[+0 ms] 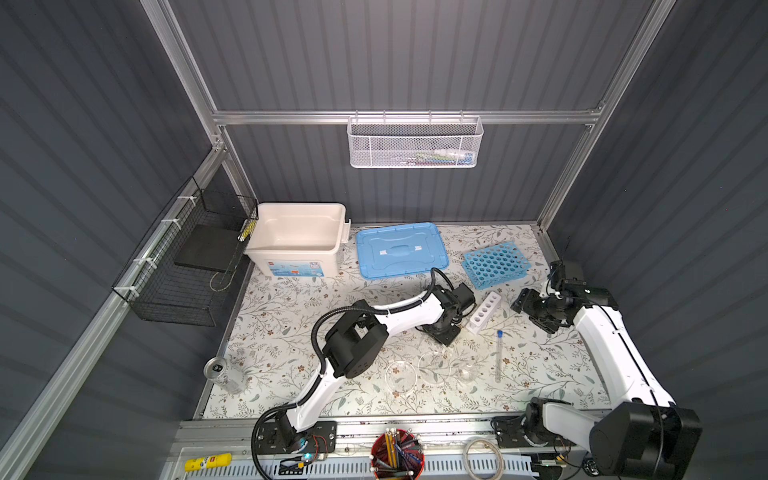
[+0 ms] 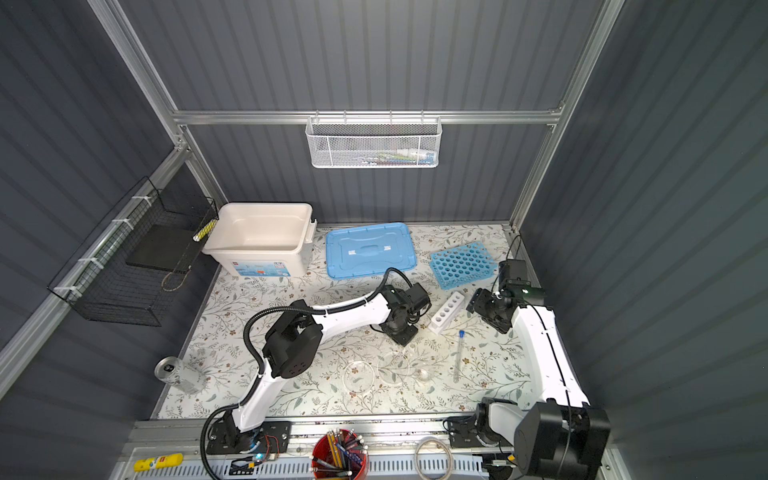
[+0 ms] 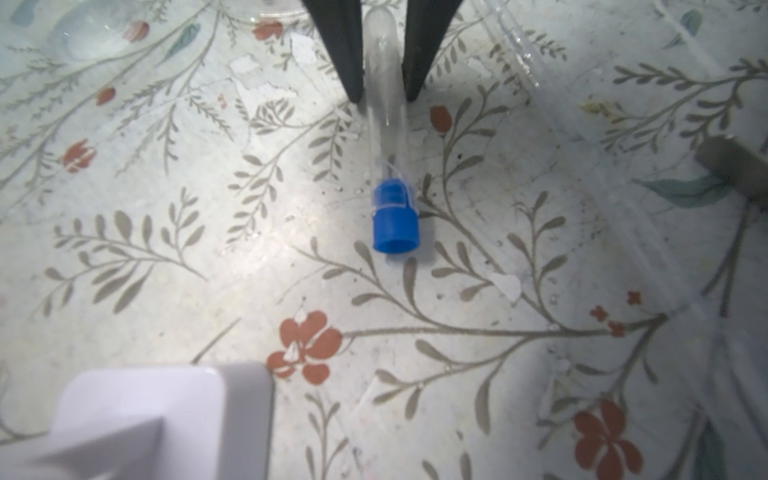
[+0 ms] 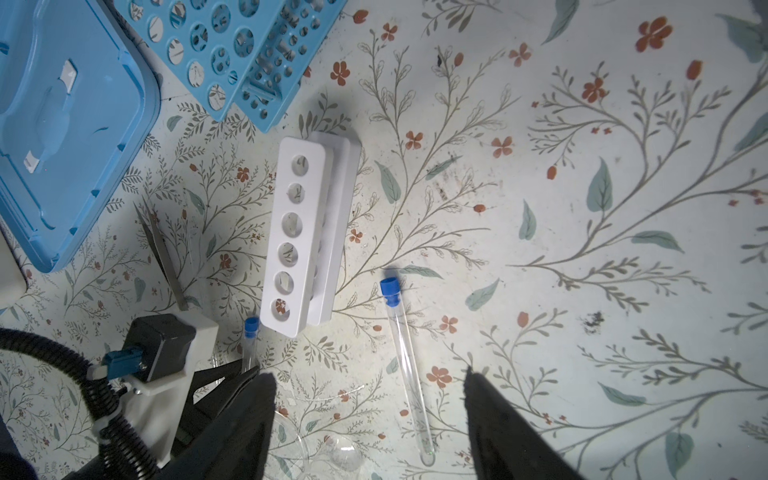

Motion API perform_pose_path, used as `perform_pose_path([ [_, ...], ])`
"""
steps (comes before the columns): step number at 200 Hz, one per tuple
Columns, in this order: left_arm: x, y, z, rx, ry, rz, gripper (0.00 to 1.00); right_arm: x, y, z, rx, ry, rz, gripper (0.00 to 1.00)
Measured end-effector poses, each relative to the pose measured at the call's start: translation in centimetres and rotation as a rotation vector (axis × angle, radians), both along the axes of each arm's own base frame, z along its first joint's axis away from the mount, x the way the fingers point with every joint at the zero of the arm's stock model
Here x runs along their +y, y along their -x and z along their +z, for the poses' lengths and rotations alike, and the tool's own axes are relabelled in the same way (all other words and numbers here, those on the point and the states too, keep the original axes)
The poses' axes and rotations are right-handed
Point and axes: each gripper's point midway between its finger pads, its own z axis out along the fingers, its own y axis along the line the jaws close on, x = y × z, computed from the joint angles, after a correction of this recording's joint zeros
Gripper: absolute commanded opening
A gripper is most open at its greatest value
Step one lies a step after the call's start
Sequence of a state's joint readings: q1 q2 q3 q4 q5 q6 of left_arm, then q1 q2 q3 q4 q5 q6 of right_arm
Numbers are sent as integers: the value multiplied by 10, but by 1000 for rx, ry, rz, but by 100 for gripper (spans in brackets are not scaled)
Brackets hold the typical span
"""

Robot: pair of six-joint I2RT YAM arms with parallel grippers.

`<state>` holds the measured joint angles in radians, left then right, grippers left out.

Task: Organize the chemistry lab equipment
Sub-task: 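Close the left gripper on the short blue-capped test tube and lift it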

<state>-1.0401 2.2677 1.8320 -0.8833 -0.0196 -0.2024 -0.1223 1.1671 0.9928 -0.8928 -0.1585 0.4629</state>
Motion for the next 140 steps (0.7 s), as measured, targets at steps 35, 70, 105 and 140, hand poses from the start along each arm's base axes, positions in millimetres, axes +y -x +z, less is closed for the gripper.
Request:
perform_pose_path([
  [35,0,0,0,0,1,0,17,-1,1,-1,2,-2,-2,73],
  [70,-1,-1,1,-3,5,0,15,1,2,0,-3,-13,0,73],
  [105,-6,-4,2,-16,27,0,15,6,2,1,-7,-36,11,73],
  [140,-9,-6,8,-39,60,0,14,10,2,5,-11,-62,22,73],
])
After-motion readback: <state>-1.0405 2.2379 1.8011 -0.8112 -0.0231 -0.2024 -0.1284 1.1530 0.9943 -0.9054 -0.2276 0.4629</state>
